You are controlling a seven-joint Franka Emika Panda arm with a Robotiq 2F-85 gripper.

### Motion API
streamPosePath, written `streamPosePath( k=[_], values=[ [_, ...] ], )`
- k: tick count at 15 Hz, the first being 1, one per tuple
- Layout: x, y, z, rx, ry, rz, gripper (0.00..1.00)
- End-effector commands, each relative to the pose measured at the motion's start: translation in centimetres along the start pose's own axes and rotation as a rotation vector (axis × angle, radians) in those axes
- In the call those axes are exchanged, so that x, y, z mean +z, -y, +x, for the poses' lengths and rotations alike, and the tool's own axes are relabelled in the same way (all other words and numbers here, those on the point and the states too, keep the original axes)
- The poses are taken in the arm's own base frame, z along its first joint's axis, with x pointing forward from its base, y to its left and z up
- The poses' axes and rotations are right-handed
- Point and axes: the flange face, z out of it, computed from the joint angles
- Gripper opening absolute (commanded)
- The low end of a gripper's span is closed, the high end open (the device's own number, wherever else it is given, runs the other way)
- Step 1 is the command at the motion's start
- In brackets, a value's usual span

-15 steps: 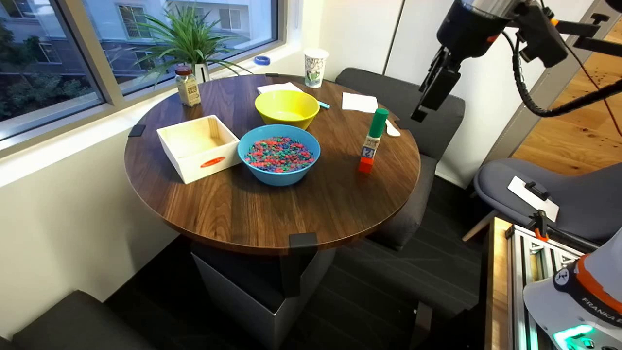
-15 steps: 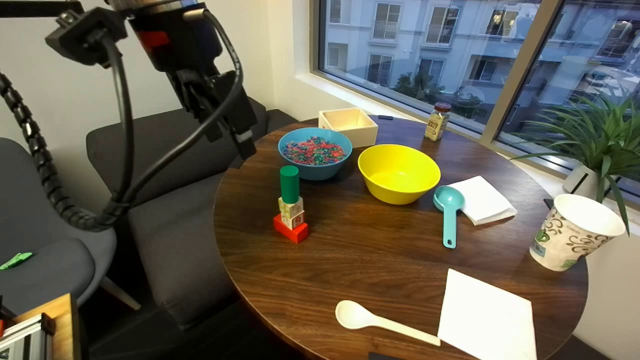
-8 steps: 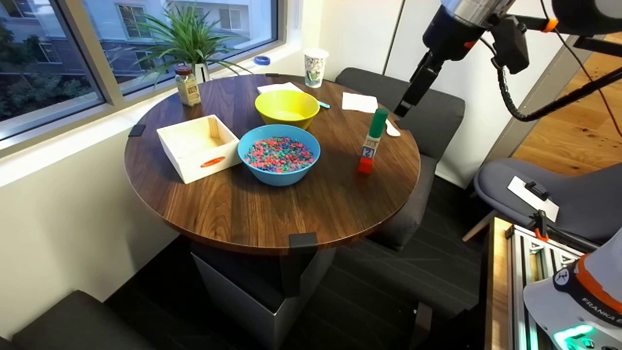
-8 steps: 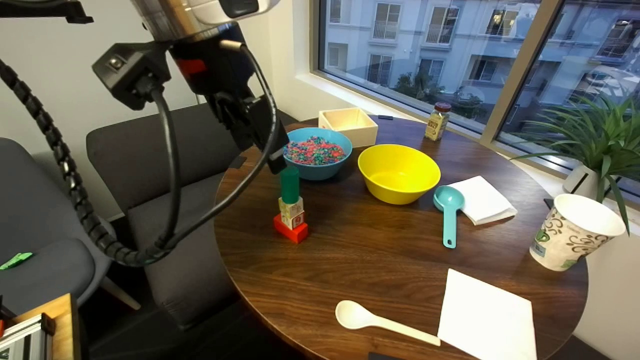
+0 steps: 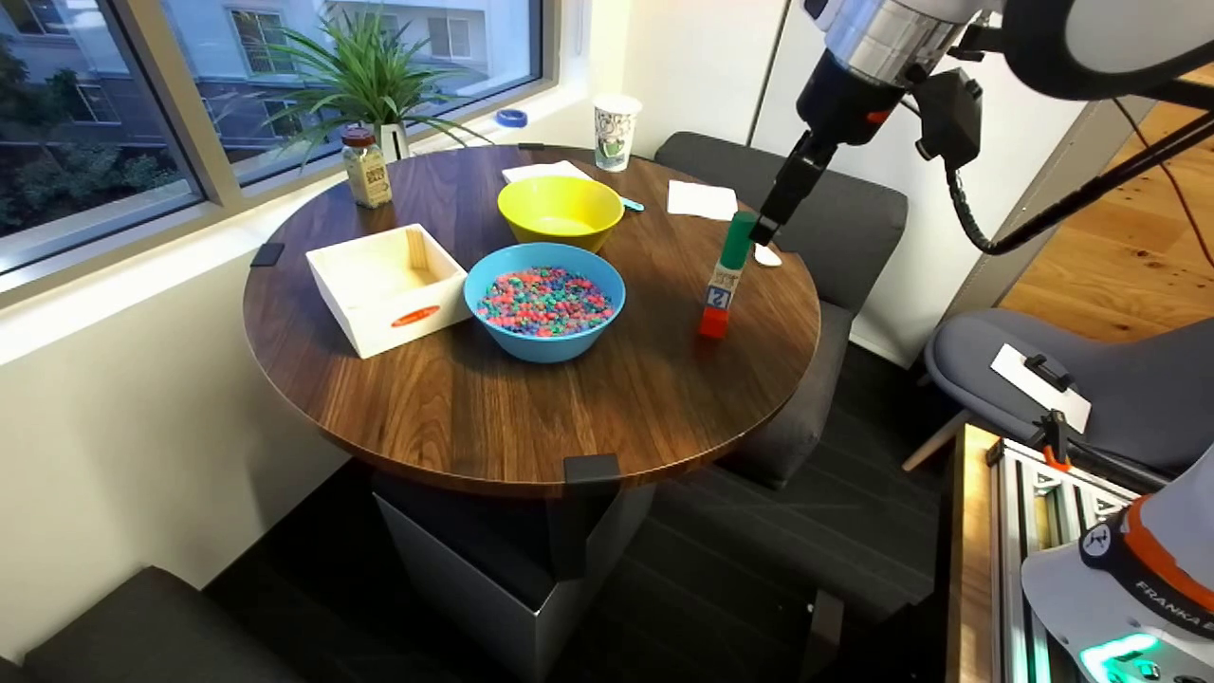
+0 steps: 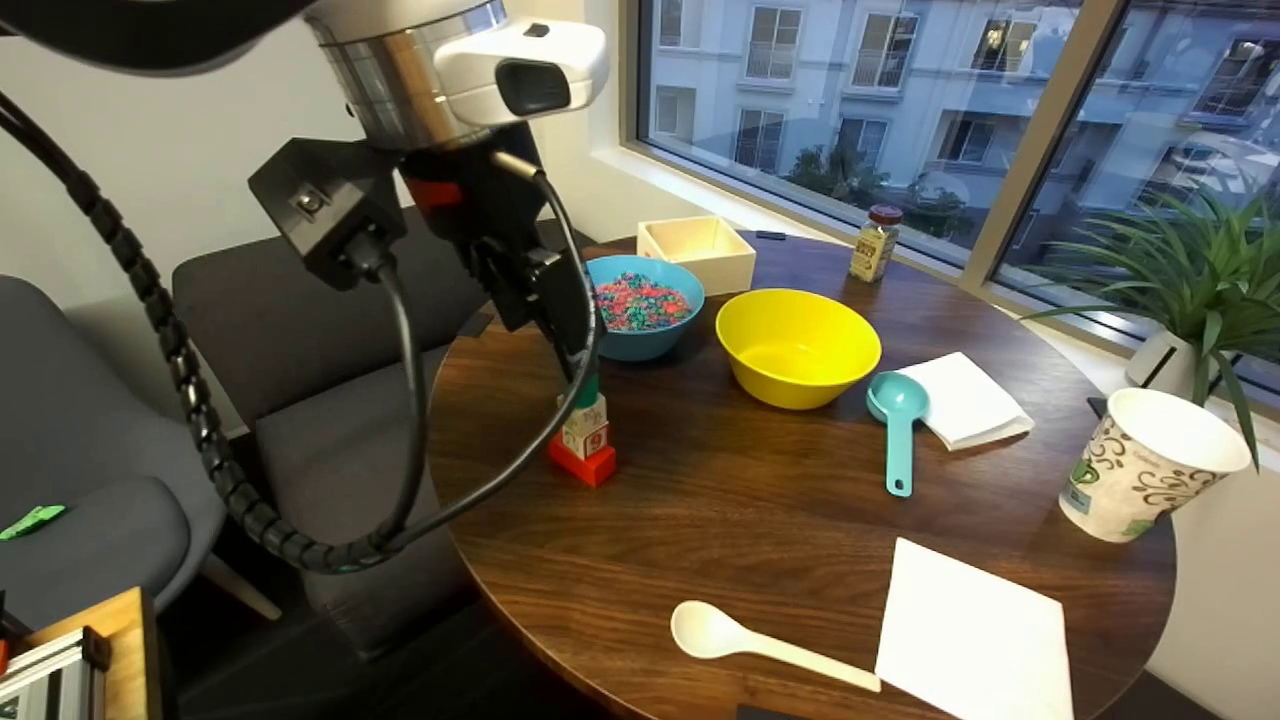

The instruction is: Lift the cylinder plush block, put it on the table, put the two dices and the rectangle blush block on top of the cylinder plush block

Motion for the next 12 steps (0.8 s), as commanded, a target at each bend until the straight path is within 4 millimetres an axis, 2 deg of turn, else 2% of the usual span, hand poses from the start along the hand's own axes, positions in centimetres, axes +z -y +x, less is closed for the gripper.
streamPosePath(
  k=[1, 5, 7, 8, 10, 12],
  values=[
    [1.3, -0.3, 0.7, 0.030, -0.005, 0.033, 1.00],
    [1.8, -0.5, 1.3, 0.052, -0.009, 0.061, 0.98],
    [1.9, -0.6, 1.4, 0.057, -0.008, 0.067, 0.74],
    [1.9, -0.6, 1.5, 0.058, -0.009, 0.067, 0.71],
    [1.9, -0.6, 1.7, 0.059, -0.012, 0.066, 0.51],
    [1.7, -0.7, 1.9, 0.057, -0.016, 0.063, 0.38]
  ],
)
